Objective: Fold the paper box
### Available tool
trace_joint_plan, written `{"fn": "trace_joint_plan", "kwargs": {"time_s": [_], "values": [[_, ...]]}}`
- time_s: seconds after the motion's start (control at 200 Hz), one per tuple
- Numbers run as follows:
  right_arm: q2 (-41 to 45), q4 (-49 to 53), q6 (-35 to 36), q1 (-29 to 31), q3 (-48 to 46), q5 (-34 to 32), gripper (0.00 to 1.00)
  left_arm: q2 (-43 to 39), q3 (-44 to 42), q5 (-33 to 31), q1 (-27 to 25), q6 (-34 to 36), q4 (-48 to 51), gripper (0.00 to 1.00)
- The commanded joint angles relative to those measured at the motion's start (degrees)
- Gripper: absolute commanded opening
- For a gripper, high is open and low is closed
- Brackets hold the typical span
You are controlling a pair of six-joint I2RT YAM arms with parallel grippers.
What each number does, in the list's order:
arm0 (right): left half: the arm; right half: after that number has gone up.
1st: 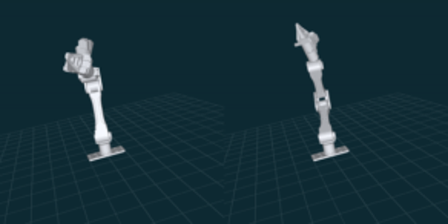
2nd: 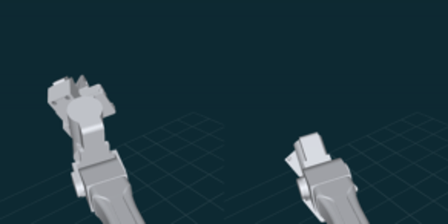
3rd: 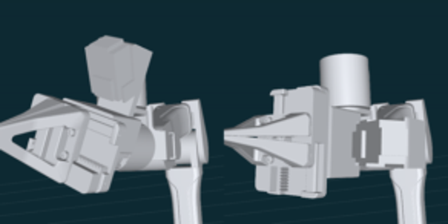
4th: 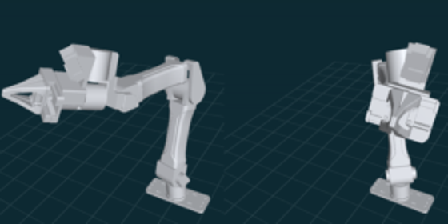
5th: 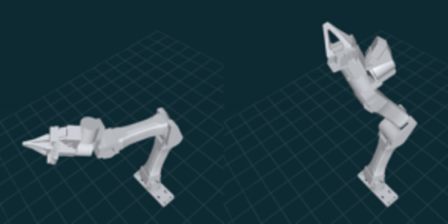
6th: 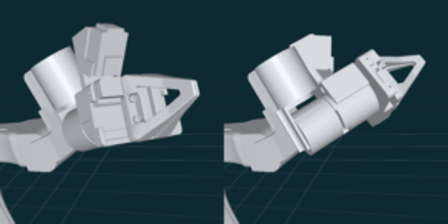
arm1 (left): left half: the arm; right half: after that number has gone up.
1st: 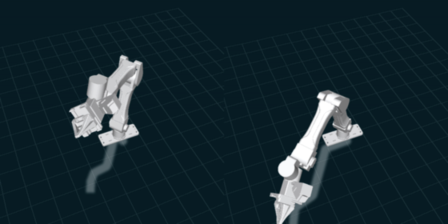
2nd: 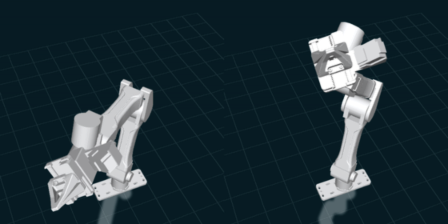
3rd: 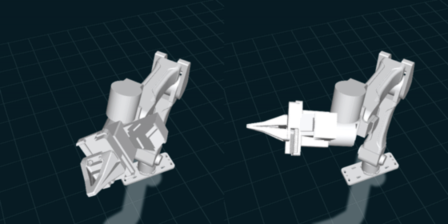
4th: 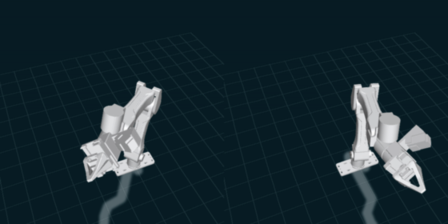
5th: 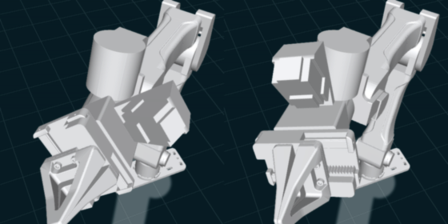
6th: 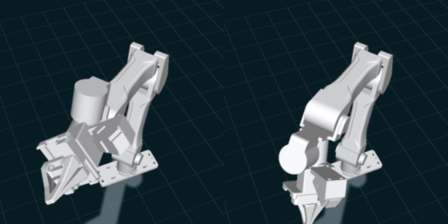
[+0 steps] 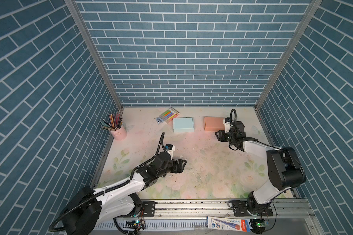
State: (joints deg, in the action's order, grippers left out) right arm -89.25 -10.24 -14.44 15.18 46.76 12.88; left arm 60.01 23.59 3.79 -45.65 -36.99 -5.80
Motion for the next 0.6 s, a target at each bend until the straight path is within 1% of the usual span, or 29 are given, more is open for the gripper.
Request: {"fn": "trace_joint_plan", "kwargs": {"time_s": [0.0, 0.115, 0.21, 0.275, 0.335, 0.395, 0.44, 0.47, 0.565, 0.595], "values": [[6.4, 2.2, 2.1, 0.2, -4.3, -2.8, 0.59, -1.1, 2.4, -5.2, 0.5, 3.2, 6.5, 0.88], [13.8, 3.5, 2.9, 0.2, -8.5, -4.1, 0.64, -2.2, 3.9, -9.3, 1.9, 4.2, 9.9, 0.88], [18.7, 6.1, 3.4, 0.1, -10.1, -5.4, 0.67, -4.3, 4.1, -11.3, 4.4, 5.7, 10.7, 0.88], [22.1, 7.8, 4.4, 0.0, -10.9, -5.7, 0.69, -5.9, 4.3, -14.4, 5.3, 7.3, 11.7, 0.88], [25.8, 8.4, 4.9, -0.1, -12.0, -6.9, 0.73, -7.5, 4.4, -18.5, 5.5, 9.2, 12.2, 0.88], [29.8, 8.1, 4.8, -0.3, -13.7, -9.7, 0.78, -9.1, 4.0, -23.5, 5.7, 11.0, 12.0, 0.88], [32.6, 7.5, 4.7, -0.5, -15.3, -12.0, 0.86, -10.4, 3.7, -27.2, 6.0, 11.8, 11.5, 0.88], [34.4, 7.0, 4.7, -0.7, -16.3, -13.0, 0.88, -11.4, 3.4, -29.0, 6.5, 12.0, 11.0, 0.88], [39.0, 5.5, 4.0, -1.3, -19.5, -17.0, 0.95, -13.7, 3.0, -30.9, 9.0, 12.4, 9.2, 0.88], [39.8, 5.6, 3.9, -1.4, -20.1, -17.5, 0.96, -14.2, 3.0, -31.0, 10.1, 12.2, 8.8, 0.88]]}}
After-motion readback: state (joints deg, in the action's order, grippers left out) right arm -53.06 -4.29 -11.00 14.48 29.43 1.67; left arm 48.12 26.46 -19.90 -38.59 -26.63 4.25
